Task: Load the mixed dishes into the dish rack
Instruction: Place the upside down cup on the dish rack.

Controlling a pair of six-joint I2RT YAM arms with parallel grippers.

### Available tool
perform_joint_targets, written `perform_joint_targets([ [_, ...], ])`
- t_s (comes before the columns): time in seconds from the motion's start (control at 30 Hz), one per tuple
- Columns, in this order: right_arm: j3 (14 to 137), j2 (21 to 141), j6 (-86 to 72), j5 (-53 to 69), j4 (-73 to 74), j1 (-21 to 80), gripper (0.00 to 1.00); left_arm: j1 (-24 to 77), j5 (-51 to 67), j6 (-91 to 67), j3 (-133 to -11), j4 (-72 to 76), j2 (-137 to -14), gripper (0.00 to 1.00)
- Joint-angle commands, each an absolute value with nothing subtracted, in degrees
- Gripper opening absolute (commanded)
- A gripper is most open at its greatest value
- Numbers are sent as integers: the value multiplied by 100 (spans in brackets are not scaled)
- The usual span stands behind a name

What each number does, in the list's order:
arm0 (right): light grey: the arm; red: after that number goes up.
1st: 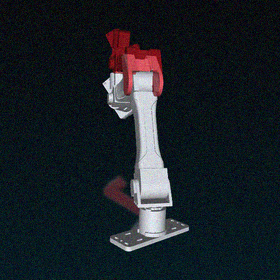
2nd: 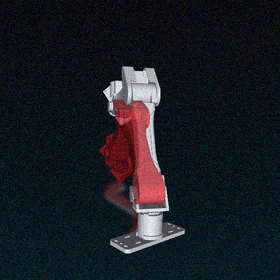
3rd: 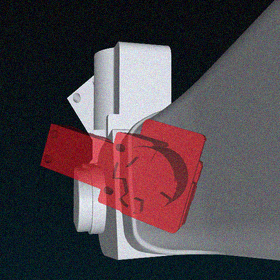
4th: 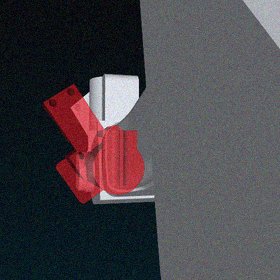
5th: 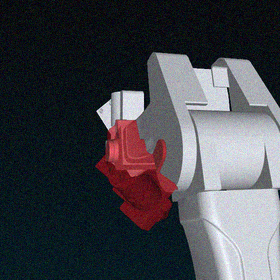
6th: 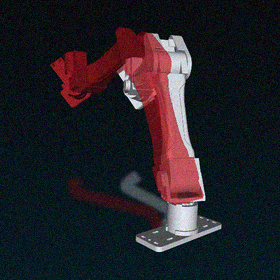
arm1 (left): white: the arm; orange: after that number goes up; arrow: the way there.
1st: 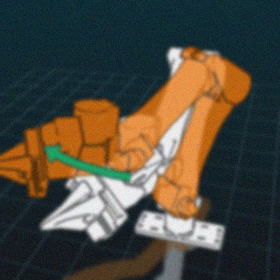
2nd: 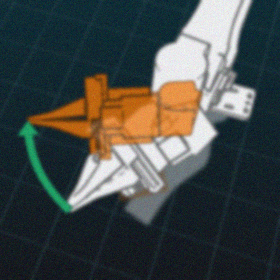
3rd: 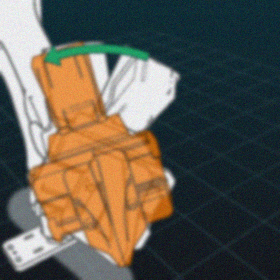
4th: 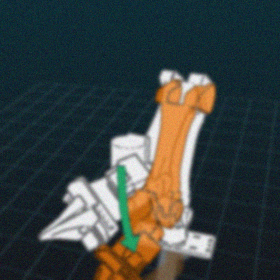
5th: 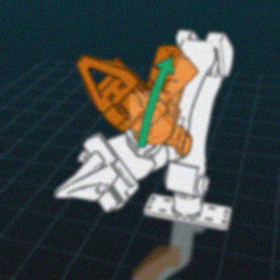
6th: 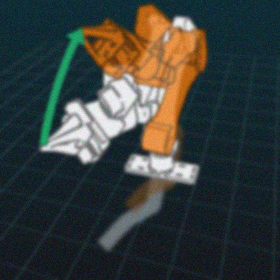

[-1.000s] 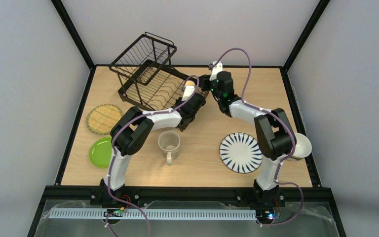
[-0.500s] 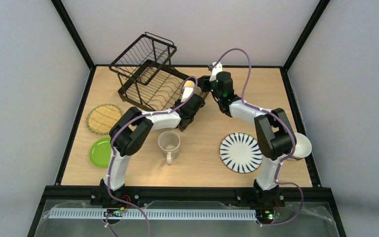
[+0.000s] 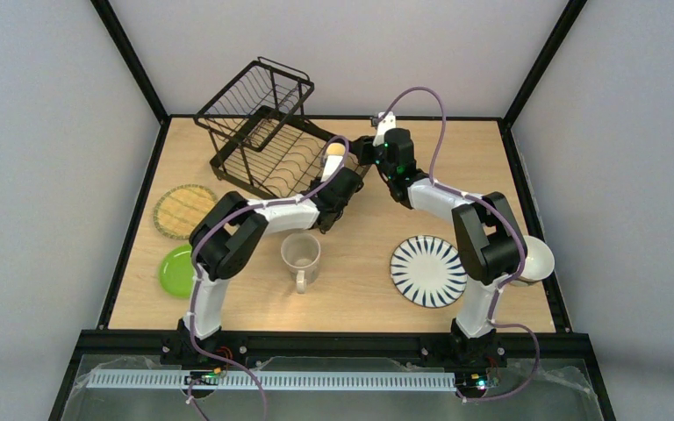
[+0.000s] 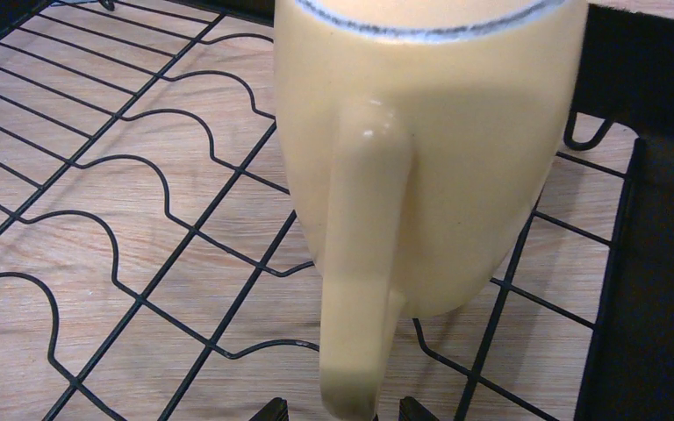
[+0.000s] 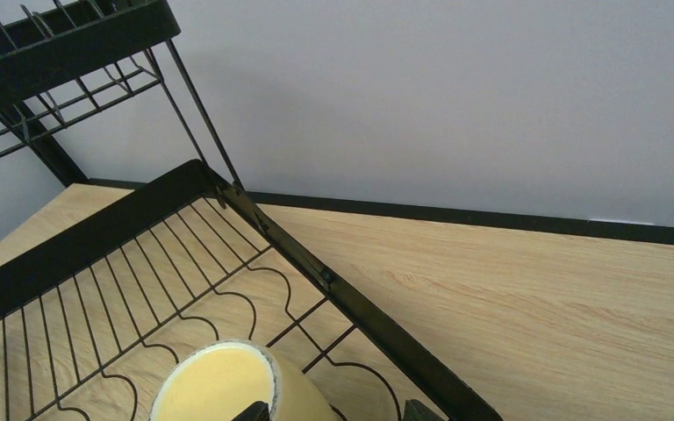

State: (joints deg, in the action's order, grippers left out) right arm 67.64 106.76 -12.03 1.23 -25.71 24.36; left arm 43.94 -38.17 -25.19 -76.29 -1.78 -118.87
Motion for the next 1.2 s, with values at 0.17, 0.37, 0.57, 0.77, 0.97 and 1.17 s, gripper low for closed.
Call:
perform_joint_targets([
  [0.17, 6677, 10505, -1139, -189, -2374, 2416, 87, 4481, -3817, -2601, -7524, -218, -11457, 71],
  [0.37, 6773, 10520, -1092, -334, -2109, 2417, 87, 4531, -3856, -2620, -7524, -366, -11299, 71],
  [0.57, 6858, 10628, -1081, -317, -1948, 2417, 87, 4568, -3908, -2689, -7443, -470, -11078, 71],
  [0.77, 7075, 10742, -1047, -265, -1648, 2417, 81, 4587, -3966, -2847, -7409, -757, -10712, 70],
  [0.97, 7476, 10834, -897, -176, -1162, 2417, 58, 4588, -3850, -2989, -7427, -1141, -10082, 69],
  [1.17, 7966, 11004, -800, -146, -482, 2417, 23, 4588, -3568, -3243, -7670, -1825, -9422, 69],
])
